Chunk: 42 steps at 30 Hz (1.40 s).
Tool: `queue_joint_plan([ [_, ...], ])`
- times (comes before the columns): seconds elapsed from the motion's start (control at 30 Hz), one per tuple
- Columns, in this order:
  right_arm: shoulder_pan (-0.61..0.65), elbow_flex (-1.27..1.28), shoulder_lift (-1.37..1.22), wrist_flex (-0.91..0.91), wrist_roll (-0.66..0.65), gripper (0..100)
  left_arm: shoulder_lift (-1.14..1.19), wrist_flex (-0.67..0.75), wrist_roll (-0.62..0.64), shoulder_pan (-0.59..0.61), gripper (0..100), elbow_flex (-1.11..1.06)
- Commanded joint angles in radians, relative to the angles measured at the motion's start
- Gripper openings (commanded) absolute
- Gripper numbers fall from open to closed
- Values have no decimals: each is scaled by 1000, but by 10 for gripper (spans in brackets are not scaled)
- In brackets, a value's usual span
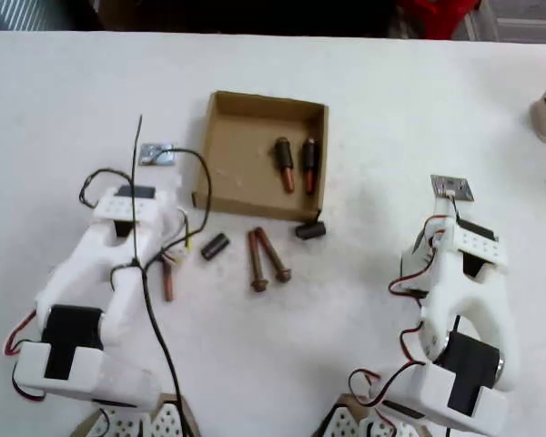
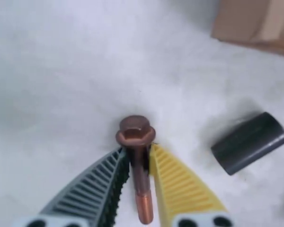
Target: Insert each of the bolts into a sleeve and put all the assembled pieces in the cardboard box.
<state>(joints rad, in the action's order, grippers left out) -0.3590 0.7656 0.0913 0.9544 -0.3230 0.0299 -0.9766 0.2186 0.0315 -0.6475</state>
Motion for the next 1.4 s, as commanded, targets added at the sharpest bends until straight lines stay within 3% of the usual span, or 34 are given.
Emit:
queue_joint_plan([
  [0.0, 10, -5, 7, -5, -11, 16, -4, 0, 26, 2, 70, 37],
  [0.1, 10, -5, 7, -5, -11, 16, -2, 14, 26, 2, 19, 34],
  [0.27, 24, 12, 16, -4, -6, 16, -8, 66, 26, 18, 20, 32],
  [0.5, 154, 6, 42, 35, 0, 16, -10, 184, -51, 165, 20, 32],
  [0.67, 248, 14, 171, 88, 2, 16, -10, 198, -64, 177, 20, 32],
  [0.93, 443, 12, 346, 68, 299, 17, -8, 198, -64, 176, 20, 32],
  [1.2, 618, 15, 364, -67, 474, 17, -7, 198, -64, 179, 20, 34],
  [1.37, 717, 17, 364, -154, 516, 17, -5, 199, -66, 179, 20, 34],
])
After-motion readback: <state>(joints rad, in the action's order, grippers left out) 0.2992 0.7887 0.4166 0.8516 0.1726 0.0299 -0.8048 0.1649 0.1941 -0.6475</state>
